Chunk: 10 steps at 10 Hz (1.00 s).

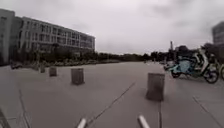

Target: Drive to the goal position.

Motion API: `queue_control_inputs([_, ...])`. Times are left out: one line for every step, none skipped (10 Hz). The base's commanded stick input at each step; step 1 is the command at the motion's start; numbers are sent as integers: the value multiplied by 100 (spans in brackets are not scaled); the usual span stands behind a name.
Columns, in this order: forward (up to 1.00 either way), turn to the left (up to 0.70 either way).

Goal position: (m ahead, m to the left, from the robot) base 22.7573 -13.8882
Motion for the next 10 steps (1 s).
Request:
queue_control_inputs([100, -3])
queue_control_inputs([100, -7])
queue_control_inputs([100, -2])
queue_control_inputs([100, -2])
queue_control_inputs([100, -2])
queue_control_inputs([100, -12])
queue_control_inputs([100, -28])
queue_control_inputs([100, -22])
queue_control_inputs([100, -2])
queue_control_inputs([100, -5])
